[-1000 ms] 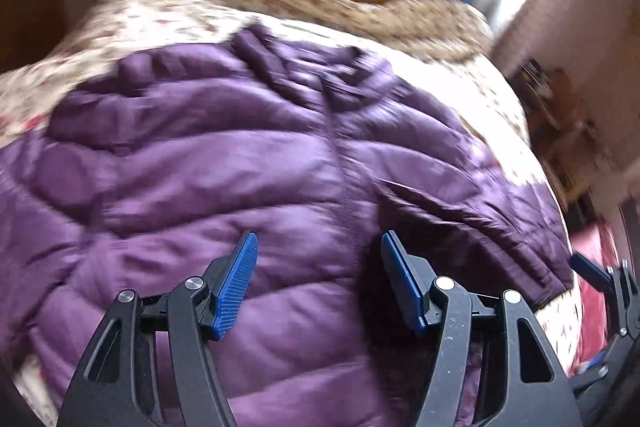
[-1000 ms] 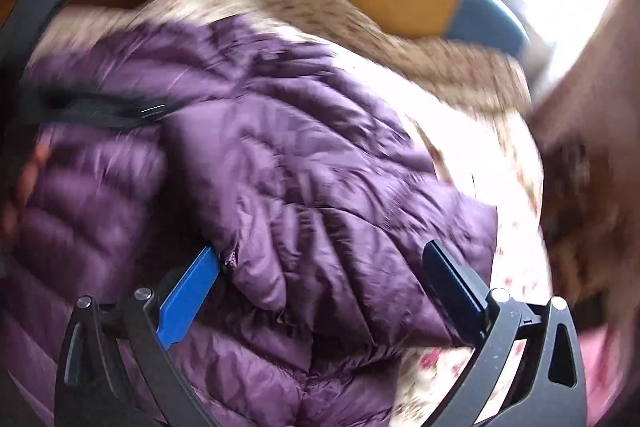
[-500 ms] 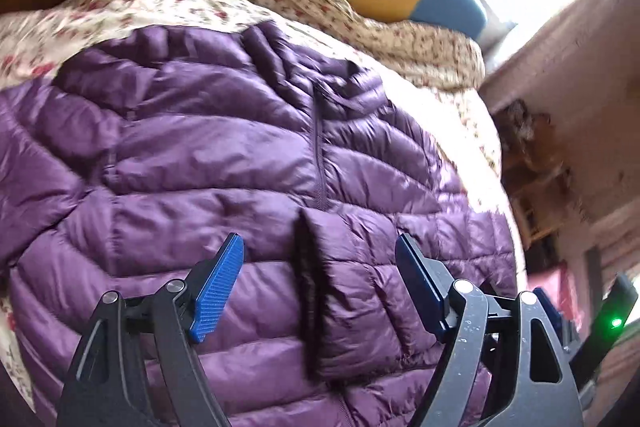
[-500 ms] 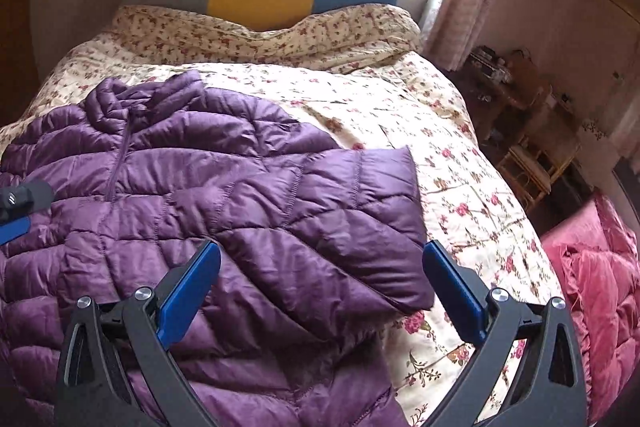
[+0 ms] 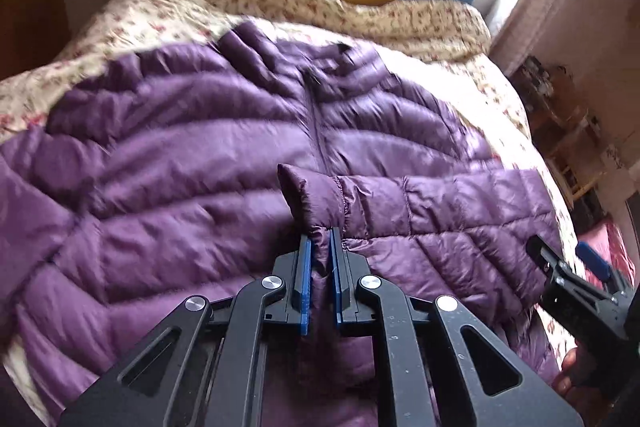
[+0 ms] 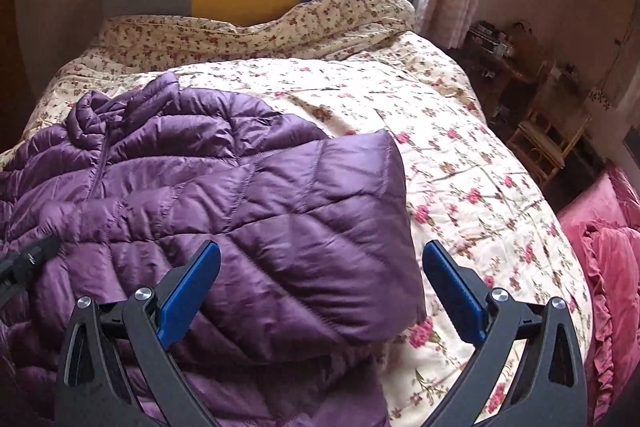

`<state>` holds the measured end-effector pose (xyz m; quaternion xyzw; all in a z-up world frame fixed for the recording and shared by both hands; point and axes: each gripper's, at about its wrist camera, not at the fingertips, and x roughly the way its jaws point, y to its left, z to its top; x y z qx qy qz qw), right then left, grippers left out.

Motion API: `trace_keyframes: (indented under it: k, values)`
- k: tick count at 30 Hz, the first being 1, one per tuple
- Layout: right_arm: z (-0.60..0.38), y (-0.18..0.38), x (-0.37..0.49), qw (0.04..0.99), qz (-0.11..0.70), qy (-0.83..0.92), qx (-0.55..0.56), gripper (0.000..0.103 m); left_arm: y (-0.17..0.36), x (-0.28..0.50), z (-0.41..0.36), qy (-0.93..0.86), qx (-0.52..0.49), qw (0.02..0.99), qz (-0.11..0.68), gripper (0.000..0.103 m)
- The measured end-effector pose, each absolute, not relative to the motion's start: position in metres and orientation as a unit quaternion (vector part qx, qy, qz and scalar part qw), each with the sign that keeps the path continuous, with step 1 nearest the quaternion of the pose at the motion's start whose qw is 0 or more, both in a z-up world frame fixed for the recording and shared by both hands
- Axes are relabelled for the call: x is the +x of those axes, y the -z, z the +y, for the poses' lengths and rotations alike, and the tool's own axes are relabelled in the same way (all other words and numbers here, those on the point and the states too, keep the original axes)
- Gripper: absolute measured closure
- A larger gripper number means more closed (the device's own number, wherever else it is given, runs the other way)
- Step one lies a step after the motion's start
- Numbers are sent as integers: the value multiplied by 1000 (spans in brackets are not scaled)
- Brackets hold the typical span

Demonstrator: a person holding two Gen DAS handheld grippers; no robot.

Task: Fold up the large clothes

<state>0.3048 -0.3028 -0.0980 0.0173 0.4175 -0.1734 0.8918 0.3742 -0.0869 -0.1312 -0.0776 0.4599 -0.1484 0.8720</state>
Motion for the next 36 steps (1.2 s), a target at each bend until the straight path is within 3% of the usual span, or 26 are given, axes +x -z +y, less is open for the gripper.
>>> trace_keyframes:
  k: [12, 34, 36]
  values:
    - [-266, 118, 351, 894, 434, 105, 22, 13, 123, 394, -24, 94, -74, 892, 436, 95]
    - [-243, 178, 390, 889, 455, 52, 12, 4, 164, 402, 4, 53, -56, 897, 436, 95]
    - [-243, 178, 390, 889, 455, 51, 13, 4, 159, 399, 5, 46, -62, 897, 435, 88]
